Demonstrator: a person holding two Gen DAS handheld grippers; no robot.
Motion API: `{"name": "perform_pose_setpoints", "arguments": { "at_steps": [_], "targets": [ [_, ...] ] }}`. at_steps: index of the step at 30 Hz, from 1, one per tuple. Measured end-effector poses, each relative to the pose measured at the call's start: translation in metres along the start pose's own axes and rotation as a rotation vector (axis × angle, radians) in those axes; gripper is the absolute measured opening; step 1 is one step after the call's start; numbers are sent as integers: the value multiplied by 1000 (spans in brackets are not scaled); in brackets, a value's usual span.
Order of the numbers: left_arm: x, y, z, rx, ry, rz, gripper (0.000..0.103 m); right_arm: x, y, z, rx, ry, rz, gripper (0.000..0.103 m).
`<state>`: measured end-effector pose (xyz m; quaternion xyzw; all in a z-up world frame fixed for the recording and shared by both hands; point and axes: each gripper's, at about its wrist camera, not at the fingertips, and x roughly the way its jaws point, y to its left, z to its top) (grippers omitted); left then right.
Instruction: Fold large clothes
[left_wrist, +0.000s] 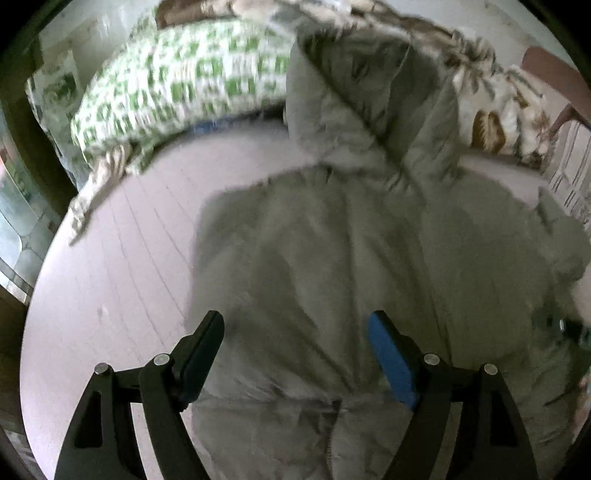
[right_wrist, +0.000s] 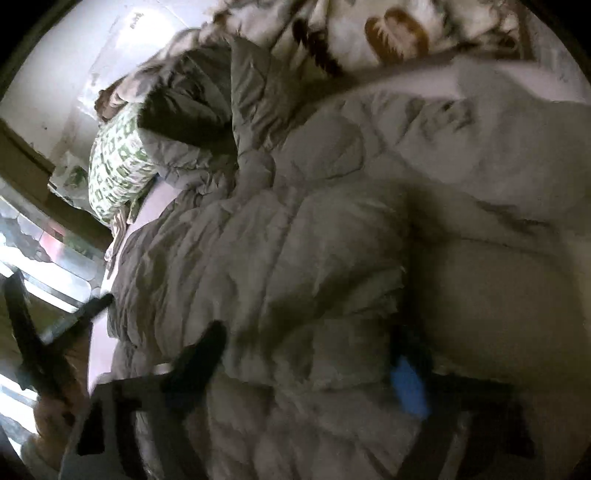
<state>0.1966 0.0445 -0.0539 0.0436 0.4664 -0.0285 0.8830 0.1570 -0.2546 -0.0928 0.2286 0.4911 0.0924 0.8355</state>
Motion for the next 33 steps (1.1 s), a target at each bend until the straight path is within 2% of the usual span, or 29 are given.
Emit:
{"name": "perform_pose_setpoints", "arguments": {
  "at_steps": [1,3,4,6,10,13,14,15,16,17,24,27,33],
  "targets": [
    [4,-2,-2,4,3,7,81,3,3,6,-20,3,-4,47],
    [6,-5,-8,19,-3,7,81,3,14,20,-94,-28,-93,20],
    [8,-7,-9,24,2,-2,81,1,19,30,-144,-61,-186,20],
    [10,-12,-13,27,16,-21,81,1,16,43,-166,-86,-258,20],
    [15,-29,-22,97,1,24,82,14,8,48,-181,-42,-337,20],
    [15,-33,-25,108,-3,33,83,13,5,39,-161,-35,-341,27],
    [14,-32,-25,103,-2,27,83,8,4,36,-148,-48,-346,40],
    [12,-31,-26,96,1,22,83,2,3,32,-139,-66,-356,74],
    [7,-29,-28,85,3,23,83,-5,3,26,-140,-90,-349,86],
    [2,-29,-30,79,-1,24,83,-13,5,19,-152,-114,-340,89],
    [-46,-28,-65,11,-73,-5,83,-46,14,-42,-167,-86,-274,89],
    [-60,-28,-85,-32,-76,-16,83,-55,19,-67,-181,-74,-258,89],
    [-75,-23,-108,-104,-58,-56,83,-70,26,-89,-196,-76,-256,89]
  ]
}}
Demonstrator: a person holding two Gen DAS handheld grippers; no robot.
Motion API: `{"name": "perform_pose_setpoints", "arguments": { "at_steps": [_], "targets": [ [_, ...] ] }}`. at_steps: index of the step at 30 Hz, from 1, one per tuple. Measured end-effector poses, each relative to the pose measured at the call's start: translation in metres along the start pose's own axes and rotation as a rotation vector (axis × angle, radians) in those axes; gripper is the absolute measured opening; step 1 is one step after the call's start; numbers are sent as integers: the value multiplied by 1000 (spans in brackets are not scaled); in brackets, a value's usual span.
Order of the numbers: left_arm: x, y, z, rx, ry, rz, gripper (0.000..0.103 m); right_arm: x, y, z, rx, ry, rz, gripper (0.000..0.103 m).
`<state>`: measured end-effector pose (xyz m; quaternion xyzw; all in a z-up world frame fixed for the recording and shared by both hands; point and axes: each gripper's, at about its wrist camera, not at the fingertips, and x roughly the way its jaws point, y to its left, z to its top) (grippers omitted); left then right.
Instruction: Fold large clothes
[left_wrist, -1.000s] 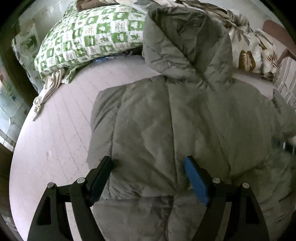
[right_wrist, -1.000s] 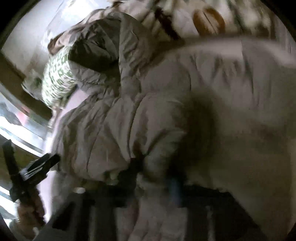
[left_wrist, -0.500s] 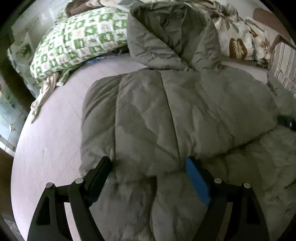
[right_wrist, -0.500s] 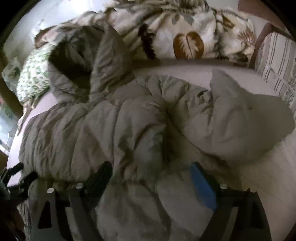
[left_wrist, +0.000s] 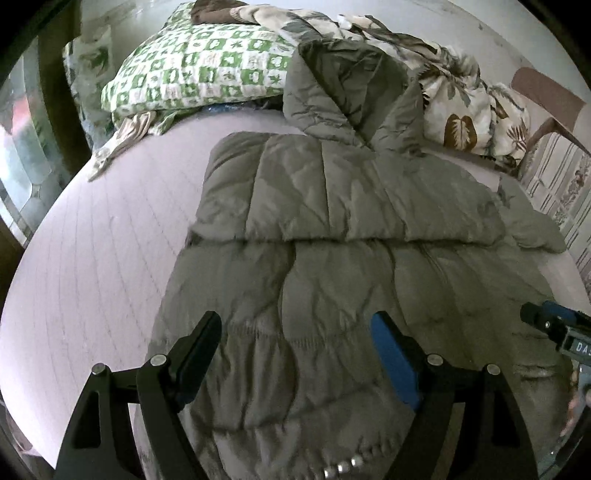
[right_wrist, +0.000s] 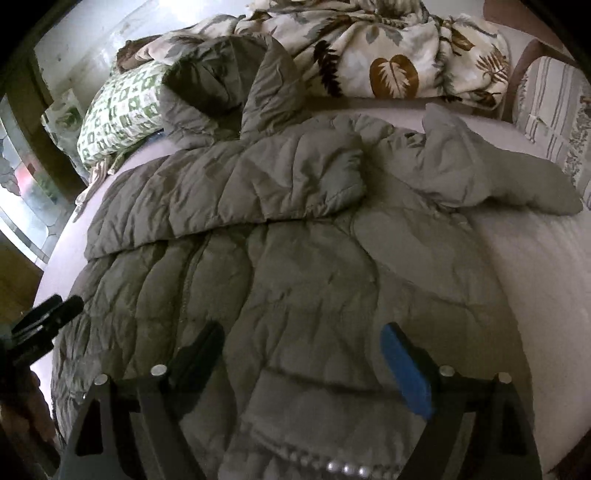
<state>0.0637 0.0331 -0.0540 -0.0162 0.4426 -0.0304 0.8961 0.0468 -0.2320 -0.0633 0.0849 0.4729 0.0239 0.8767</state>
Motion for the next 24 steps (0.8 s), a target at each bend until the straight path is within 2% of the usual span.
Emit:
{"name": "perform_pose_setpoints", "arguments": {
  "at_steps": [6,9,24],
  "targets": [
    [-13,0,-9,-45,3,-25,83,-16,3,-6,-5,-30,-18,89],
    [-24,0,-15,-76,-23,-40,83,-18,7,-9,-10,-42,-22,89],
    [-35,3,-20,-75,-36,-37,83,-22,8,-13,-10,-47,-16,89]
  ]
}}
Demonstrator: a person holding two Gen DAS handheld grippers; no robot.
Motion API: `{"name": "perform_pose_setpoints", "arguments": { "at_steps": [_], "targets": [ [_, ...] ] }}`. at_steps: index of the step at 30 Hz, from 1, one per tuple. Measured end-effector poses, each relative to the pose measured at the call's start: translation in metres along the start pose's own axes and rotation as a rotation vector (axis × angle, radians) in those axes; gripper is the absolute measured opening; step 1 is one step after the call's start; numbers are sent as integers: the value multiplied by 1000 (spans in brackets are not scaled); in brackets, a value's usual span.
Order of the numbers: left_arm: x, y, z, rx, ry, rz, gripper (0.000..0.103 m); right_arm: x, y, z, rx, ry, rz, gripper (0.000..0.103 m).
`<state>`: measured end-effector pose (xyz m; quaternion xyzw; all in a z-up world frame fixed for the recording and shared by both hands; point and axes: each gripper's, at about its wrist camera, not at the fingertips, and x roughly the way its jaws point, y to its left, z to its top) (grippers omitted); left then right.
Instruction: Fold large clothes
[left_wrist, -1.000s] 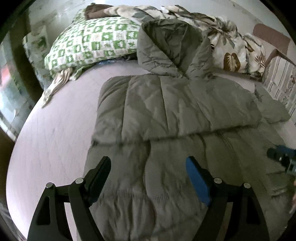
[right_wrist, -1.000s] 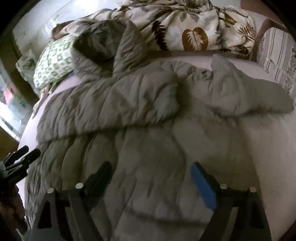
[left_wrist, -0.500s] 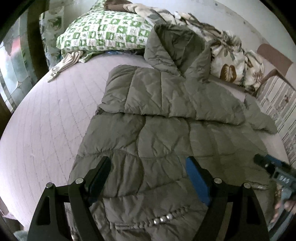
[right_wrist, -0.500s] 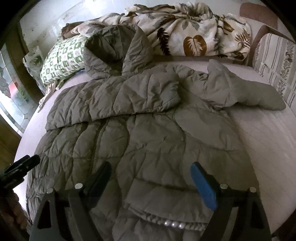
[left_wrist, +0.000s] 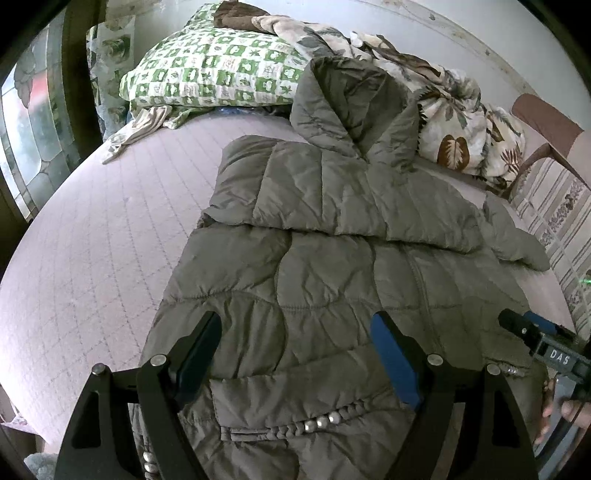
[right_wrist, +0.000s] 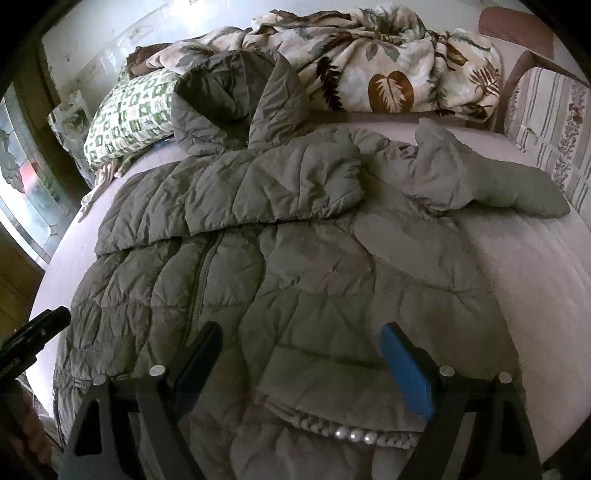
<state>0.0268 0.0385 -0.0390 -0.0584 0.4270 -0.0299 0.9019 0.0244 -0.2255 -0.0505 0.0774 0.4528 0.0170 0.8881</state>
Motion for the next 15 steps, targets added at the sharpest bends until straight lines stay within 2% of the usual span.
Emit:
{"name": "perform_pose_setpoints", "arguments": {
  "at_steps": [10,13,15],
  "targets": [
    [-6,5,-3,9,-11,24,83,-3,-23,4,15,-6,2,89],
    [-8,10,-5,15,-15,45,83,-3,-54,8,31,1,-39,89],
    [-6,13,-5,10,-11,51,83,-5,-90,14,82,3,-87,89]
  ]
}}
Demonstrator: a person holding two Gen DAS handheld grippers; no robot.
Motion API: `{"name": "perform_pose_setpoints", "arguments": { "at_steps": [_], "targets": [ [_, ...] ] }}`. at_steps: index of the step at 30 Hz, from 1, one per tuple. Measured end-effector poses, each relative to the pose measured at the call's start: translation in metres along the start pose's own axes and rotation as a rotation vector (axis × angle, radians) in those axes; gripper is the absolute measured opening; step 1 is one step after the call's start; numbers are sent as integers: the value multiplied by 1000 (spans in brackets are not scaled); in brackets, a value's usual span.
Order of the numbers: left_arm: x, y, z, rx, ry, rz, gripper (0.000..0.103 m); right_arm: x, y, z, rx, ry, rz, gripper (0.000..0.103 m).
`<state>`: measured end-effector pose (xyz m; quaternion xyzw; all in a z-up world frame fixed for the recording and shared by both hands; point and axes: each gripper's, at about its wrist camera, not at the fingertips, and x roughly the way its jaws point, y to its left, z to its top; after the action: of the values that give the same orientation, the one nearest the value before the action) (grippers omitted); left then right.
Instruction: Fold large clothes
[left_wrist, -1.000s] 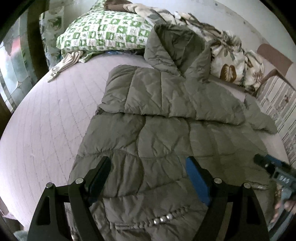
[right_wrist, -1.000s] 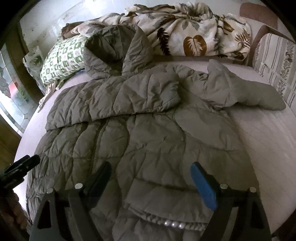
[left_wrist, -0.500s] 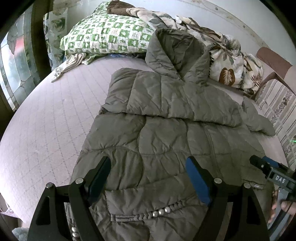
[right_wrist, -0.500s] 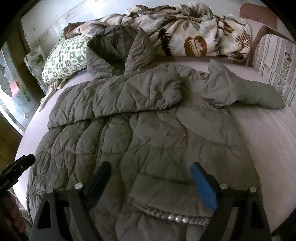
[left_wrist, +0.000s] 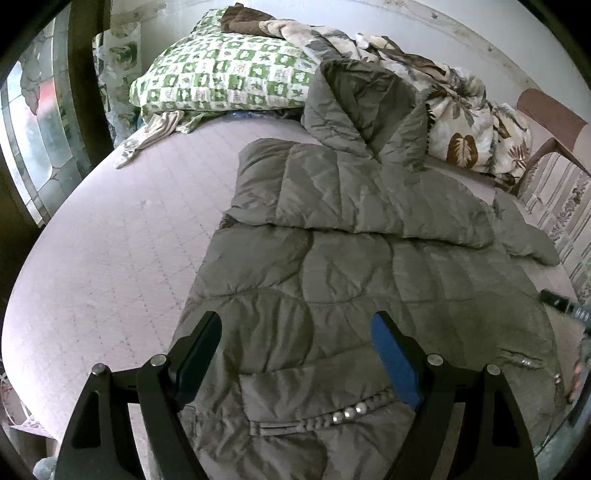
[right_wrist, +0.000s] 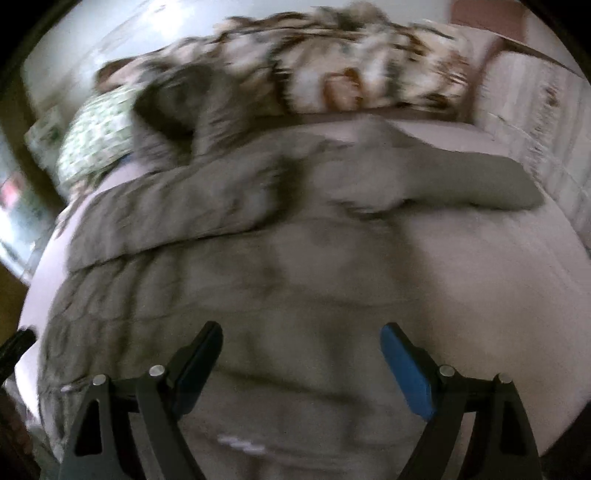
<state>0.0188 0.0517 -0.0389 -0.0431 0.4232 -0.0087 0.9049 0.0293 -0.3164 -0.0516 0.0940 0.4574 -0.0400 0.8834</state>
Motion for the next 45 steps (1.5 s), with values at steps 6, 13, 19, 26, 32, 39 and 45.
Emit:
{"name": "perform_pose_setpoints", "arguments": {
  "at_steps": [6,13,19,26,32,39,45],
  "targets": [
    [15,0,4,-11,25,9,83,-4,-103,29,192,-5,-108,89],
    [28,-14,16,-5,39,-14,83,-15,-137,35,309,-12,-119,89],
    [28,-30,28,28,29,-23,83,-15,-116,33,309,-17,-79,89],
    [29,-37,32,15,29,-48,83,-23,-104,47,273,-31,-73,89],
    [28,-38,35,18,23,-57,83,-31,-104,58,283,-50,-63,89],
    [26,-34,37,11,10,-64,83,-37,-117,57,379,-81,-35,89],
    [29,-38,38,28,12,-34,83,-16,-147,62,382,-50,-59,89]
  ]
}}
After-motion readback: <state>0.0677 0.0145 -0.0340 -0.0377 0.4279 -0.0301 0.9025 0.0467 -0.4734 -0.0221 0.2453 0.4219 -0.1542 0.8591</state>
